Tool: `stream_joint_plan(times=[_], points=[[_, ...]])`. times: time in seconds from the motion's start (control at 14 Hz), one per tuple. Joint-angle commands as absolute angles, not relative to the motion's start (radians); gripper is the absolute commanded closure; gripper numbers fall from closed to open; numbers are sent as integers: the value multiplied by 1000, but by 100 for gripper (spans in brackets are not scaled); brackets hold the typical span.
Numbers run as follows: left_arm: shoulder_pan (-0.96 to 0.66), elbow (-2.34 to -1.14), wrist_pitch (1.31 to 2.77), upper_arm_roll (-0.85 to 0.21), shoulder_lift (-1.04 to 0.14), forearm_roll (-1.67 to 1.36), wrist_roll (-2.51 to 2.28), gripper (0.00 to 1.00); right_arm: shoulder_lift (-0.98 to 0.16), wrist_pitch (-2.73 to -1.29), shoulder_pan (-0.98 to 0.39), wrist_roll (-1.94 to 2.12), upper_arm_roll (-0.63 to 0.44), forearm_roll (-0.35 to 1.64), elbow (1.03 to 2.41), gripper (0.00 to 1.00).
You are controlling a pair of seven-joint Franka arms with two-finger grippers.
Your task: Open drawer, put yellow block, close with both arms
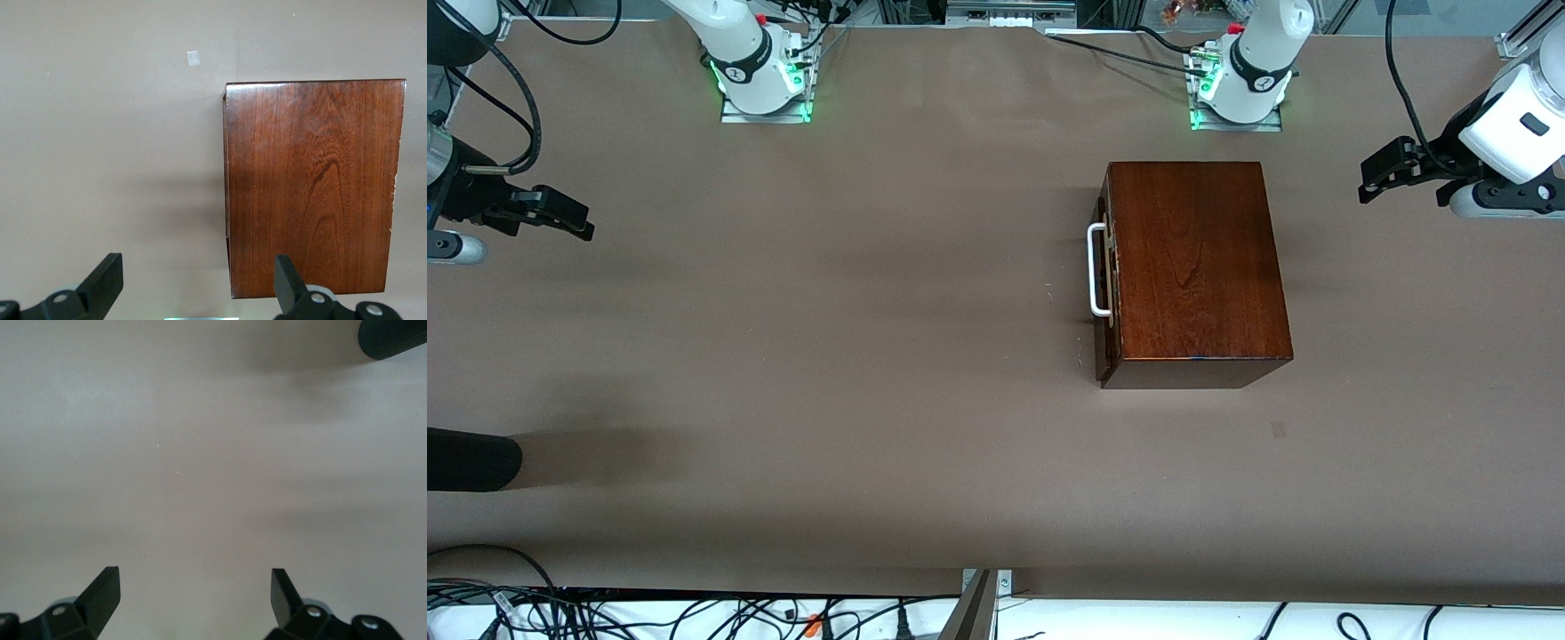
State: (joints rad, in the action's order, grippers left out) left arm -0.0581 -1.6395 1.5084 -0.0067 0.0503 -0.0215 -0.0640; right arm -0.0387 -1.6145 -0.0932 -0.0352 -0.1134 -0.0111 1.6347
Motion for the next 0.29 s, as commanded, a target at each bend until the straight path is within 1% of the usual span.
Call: stream_joint_plan(times=[0.0, 0.21], points=[[-64, -1603, 1477, -9, 34, -35, -67, 0, -31, -1600, -84, -43, -104, -11, 1628, 0], [-61, -1595, 1471, -9, 28, -37, -69, 0, -31, -1600, -84, -43, -104, -11, 1628, 0]])
